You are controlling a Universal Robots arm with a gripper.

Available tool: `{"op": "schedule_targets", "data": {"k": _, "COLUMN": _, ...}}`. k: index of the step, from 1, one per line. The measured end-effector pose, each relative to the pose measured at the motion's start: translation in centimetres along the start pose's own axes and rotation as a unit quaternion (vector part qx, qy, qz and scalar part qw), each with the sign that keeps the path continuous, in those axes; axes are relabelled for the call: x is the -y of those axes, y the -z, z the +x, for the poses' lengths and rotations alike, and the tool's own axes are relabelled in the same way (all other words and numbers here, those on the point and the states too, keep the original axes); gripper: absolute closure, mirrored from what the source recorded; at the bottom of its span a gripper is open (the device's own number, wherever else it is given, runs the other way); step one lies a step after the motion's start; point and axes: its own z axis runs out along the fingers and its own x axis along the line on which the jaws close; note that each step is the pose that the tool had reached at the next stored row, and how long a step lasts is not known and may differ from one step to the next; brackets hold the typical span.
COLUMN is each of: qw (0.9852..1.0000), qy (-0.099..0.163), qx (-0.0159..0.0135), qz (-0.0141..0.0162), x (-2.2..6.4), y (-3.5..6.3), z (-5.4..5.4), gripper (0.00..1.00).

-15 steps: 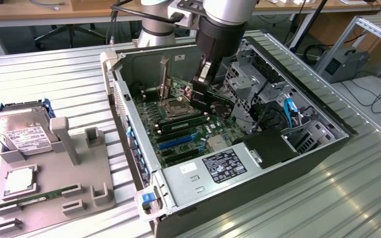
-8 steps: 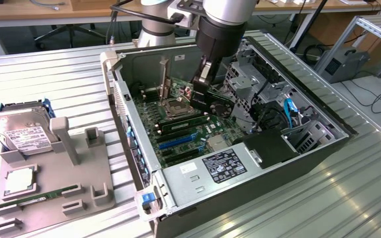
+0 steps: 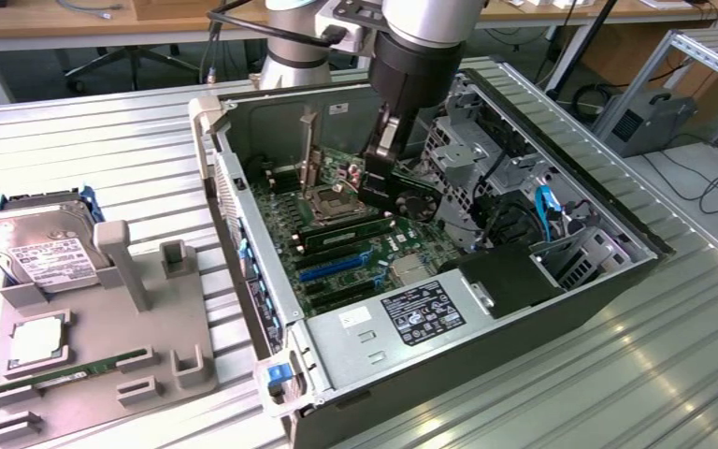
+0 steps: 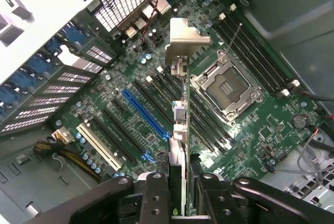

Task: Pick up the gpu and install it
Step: 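Insert the gpu into the slot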

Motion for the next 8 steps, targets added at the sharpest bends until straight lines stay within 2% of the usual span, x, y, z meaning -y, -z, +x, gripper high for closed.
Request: {"op": "schedule_targets", "data": {"k": 8, "qw": 0.9999, "qy": 0.015, "qx": -0.0004, "qz": -0.0004, "x": 0.00, "y": -0.03, "z": 0.00, "gripper": 0.74}}
